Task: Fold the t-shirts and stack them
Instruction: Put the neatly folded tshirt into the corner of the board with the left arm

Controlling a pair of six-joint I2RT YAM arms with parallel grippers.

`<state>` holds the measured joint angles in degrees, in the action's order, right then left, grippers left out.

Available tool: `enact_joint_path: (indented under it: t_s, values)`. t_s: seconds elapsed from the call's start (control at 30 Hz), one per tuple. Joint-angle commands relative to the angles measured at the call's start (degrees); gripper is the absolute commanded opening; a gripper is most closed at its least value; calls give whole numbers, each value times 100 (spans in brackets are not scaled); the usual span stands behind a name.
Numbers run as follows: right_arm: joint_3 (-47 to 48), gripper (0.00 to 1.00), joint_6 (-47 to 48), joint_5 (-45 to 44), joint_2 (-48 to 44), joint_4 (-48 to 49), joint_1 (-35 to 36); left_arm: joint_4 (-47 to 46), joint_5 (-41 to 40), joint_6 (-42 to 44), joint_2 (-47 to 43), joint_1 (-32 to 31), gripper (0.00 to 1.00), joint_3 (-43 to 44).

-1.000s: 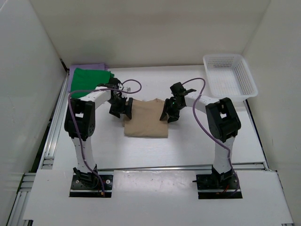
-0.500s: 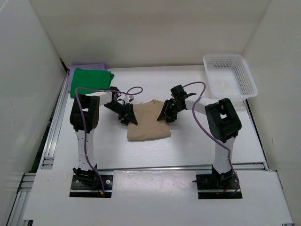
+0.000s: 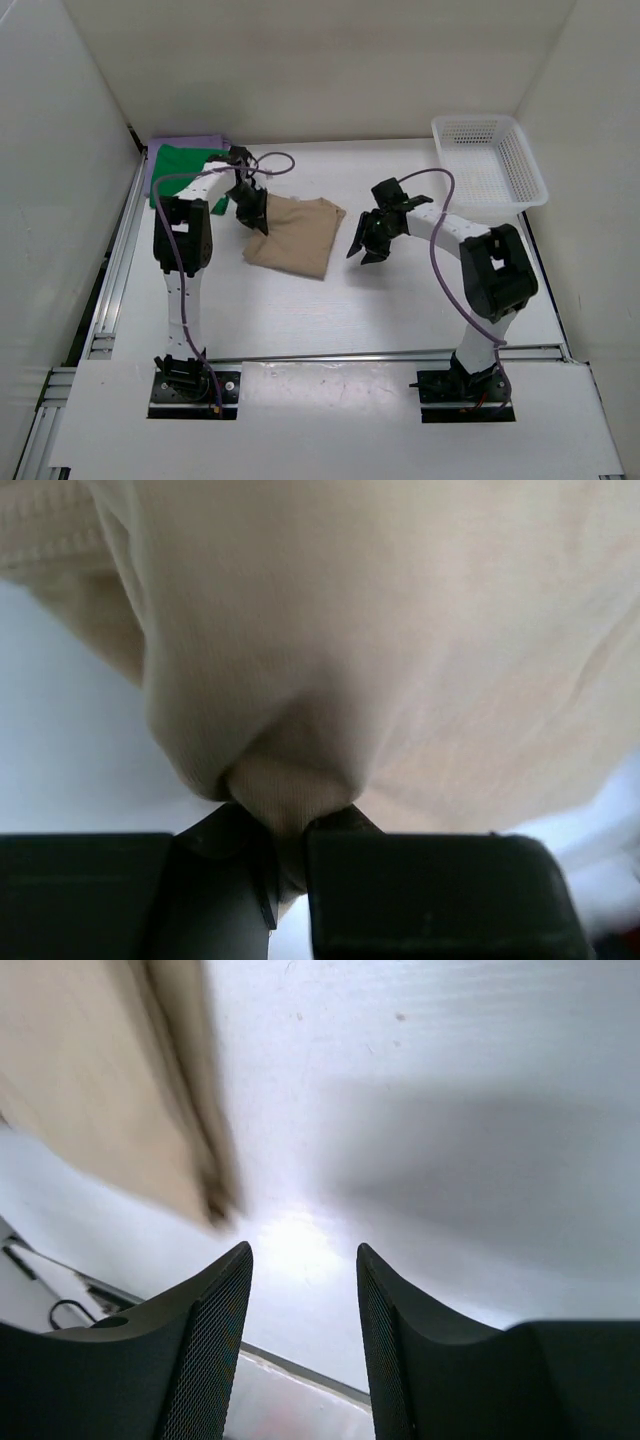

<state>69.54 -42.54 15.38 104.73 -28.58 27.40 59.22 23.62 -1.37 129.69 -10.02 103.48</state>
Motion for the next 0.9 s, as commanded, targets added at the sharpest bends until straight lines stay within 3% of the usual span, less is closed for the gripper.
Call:
enact_joint_path:
  t_s: [0.0, 0.1, 0.13, 0.33, 0.5, 0.87]
  values:
    - [227, 51, 431, -492, -636, -814, -138, 45, -2235, 137, 29, -184, 10, 1136]
    - [280, 52, 492, -650, -892, -1018, -261, 116, -3527, 137, 425, -386, 10, 1938]
    - [280, 52, 493, -737, -954, -1070, -261, -49, -4235, 137, 426, -447, 10, 1939]
    - [280, 52, 545, -931, -1340, -1334, -323, -1183, -6409, 137, 320, -694, 10, 1535]
    - [-10, 52, 545, -1037, -1587, -1396, -323, -1650, -6966, 137, 197, -642, 10, 1824]
    - [-424, 52, 493, -1344, -2070, -1449, -323, -1844, -6687, 137, -294, -132, 10, 2009]
